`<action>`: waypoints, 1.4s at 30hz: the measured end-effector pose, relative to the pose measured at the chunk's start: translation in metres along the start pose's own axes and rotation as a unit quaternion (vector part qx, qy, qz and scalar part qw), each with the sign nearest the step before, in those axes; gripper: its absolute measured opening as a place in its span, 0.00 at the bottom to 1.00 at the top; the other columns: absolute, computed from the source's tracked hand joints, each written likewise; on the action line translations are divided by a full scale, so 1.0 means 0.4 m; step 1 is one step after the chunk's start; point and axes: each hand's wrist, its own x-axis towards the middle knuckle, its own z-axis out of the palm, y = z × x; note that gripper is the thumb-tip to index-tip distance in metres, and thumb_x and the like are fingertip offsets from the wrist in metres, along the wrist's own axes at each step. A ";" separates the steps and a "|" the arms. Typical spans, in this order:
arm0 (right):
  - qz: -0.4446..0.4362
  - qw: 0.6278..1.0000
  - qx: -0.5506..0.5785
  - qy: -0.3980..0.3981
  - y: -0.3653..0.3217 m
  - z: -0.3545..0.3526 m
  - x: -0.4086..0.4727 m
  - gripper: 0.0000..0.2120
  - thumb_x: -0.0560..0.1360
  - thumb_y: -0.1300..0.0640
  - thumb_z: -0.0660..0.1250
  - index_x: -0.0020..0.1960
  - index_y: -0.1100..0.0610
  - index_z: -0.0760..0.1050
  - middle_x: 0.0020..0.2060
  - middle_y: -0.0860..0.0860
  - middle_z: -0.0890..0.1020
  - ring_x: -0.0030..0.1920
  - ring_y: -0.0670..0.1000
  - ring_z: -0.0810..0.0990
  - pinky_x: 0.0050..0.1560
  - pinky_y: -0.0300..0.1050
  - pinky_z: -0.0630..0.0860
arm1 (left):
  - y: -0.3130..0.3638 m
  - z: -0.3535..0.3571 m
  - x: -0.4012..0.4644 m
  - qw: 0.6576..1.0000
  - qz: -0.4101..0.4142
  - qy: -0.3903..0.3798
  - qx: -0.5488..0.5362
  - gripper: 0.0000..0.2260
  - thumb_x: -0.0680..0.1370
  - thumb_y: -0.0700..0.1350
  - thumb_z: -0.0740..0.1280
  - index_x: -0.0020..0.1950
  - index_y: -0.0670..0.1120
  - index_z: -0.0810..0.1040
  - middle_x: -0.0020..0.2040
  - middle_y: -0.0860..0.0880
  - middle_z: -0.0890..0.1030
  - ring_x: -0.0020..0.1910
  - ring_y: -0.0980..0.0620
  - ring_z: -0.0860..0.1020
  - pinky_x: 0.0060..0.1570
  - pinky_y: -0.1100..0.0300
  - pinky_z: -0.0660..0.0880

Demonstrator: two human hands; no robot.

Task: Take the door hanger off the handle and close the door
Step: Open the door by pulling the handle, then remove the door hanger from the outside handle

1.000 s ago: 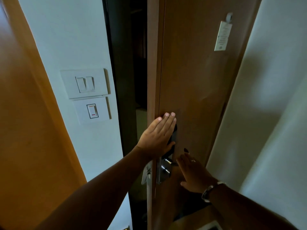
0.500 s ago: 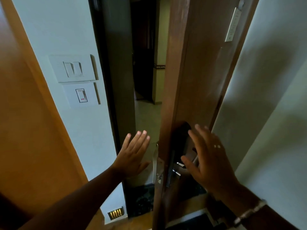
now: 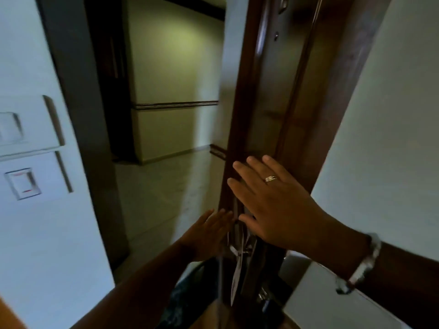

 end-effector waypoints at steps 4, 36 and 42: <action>0.029 0.981 -0.093 -0.171 0.013 0.047 0.016 0.37 0.74 0.39 0.62 0.74 0.59 0.59 0.75 0.64 0.61 0.73 0.66 0.59 0.73 0.62 0.51 | -0.003 0.008 0.087 0.988 0.125 0.051 -0.079 0.29 0.75 0.55 0.67 0.73 0.45 0.69 0.74 0.43 0.69 0.74 0.43 0.64 0.74 0.42 0.58; 0.080 0.874 -0.343 -0.335 0.160 0.211 -0.137 0.38 0.76 0.34 0.47 0.77 0.58 0.50 0.77 0.63 0.52 0.76 0.66 0.49 0.73 0.63 0.44 | 0.191 -0.003 0.293 0.925 0.252 -0.009 -0.285 0.08 0.77 0.49 0.63 0.43 0.46 0.75 0.39 0.50 0.78 0.39 0.53 0.74 0.50 0.54 0.73; 0.073 0.863 -0.360 -0.347 0.160 0.218 -0.132 0.37 0.77 0.34 0.46 0.77 0.57 0.48 0.77 0.63 0.50 0.76 0.66 0.48 0.74 0.62 0.44 | 0.156 -0.003 0.306 0.903 0.228 0.149 -0.332 0.12 0.78 0.57 0.64 0.49 0.50 0.76 0.38 0.53 0.77 0.37 0.58 0.72 0.36 0.64 0.68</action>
